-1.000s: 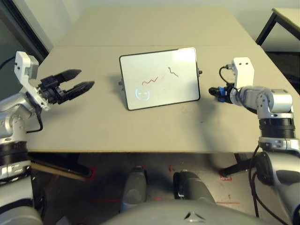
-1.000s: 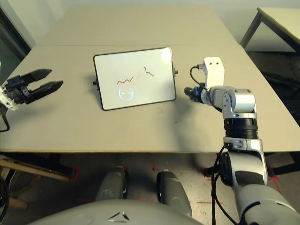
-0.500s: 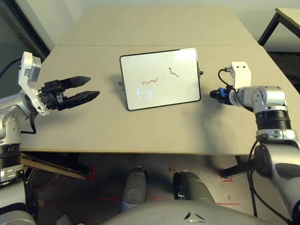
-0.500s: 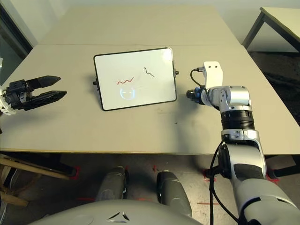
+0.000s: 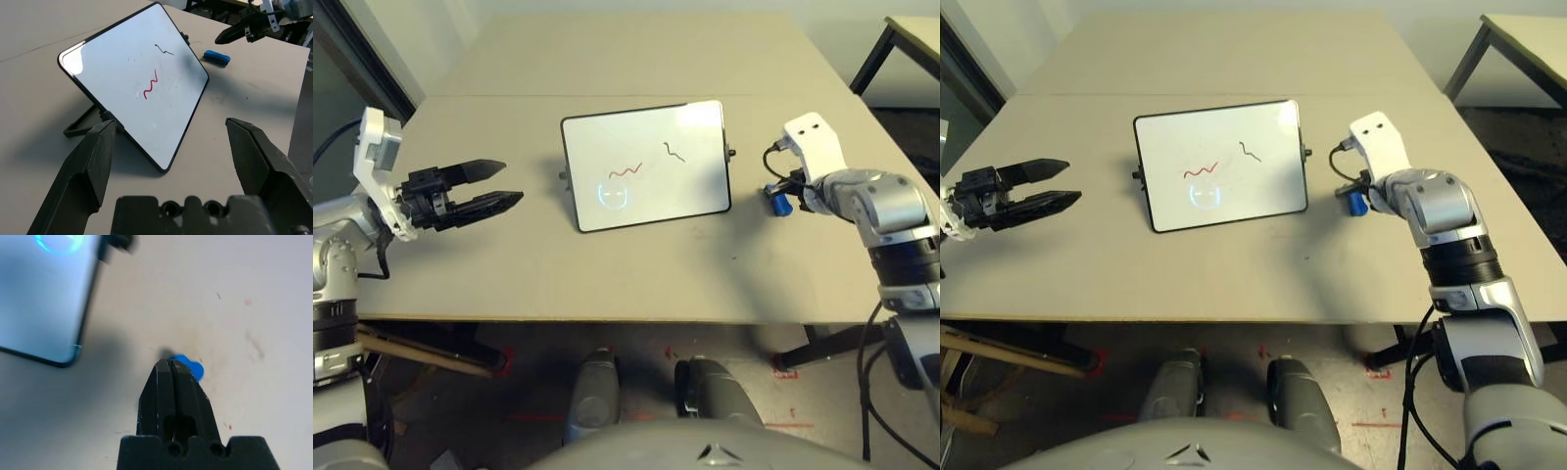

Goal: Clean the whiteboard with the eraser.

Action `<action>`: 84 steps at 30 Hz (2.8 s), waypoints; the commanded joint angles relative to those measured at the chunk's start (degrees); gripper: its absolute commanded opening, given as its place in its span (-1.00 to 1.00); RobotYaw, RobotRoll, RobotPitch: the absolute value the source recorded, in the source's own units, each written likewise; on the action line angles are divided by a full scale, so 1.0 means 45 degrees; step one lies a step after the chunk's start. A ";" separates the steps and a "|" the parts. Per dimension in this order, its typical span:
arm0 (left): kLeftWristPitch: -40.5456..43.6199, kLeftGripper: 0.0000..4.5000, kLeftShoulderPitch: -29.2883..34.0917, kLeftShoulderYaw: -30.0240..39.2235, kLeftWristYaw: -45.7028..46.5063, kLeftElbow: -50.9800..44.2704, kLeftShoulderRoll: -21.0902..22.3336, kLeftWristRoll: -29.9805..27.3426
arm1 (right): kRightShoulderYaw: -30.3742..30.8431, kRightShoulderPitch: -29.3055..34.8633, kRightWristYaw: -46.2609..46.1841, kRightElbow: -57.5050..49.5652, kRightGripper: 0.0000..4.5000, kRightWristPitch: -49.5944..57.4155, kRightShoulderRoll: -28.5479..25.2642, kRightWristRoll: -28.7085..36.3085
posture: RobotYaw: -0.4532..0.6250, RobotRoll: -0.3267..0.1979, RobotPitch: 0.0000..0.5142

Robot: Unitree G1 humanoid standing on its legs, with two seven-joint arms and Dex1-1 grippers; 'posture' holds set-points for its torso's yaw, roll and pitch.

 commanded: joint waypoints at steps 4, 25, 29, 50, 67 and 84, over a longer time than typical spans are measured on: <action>-0.0110 1.00 -0.0235 -0.0346 -0.0246 0.0213 0.0020 0.0115 | 0.0164 -0.0323 0.0467 -0.0702 -1.00 0.0533 -0.0092 0.0104 | 0.41 0.25 -0.77; -0.0247 1.00 -0.0519 -0.0503 -0.0268 0.0511 -0.0071 0.0234 | -0.4564 -0.0396 -0.1887 0.2017 0.98 0.1539 0.2488 0.0807 | 0.40 0.25 -0.80; -0.0303 1.00 -0.0527 -0.0505 -0.0219 0.0586 -0.0148 0.0197 | -0.5245 -0.0032 -0.2303 0.2981 0.98 0.1010 0.2806 0.0775 | 0.41 0.25 -0.80; -0.0142 1.00 -0.0475 -0.0435 -0.0032 0.0237 -0.0177 0.0004 | -0.4741 0.0708 -0.2777 0.4427 0.98 -0.0537 0.2924 0.0505 | 0.44 0.25 -0.79; -0.0118 1.00 -0.0648 -0.0596 -0.0004 0.0291 -0.0200 0.0072 | -0.3301 0.0913 -0.1393 0.2081 -0.85 -0.1788 0.1939 0.0437 | 0.41 0.25 -0.78; -0.0167 1.00 -0.0979 -0.0795 -0.0034 0.0525 -0.0339 0.0169 | 0.3788 -0.0646 0.1392 0.0709 -0.85 -0.8675 0.0006 -0.5284 | 0.38 0.25 -0.78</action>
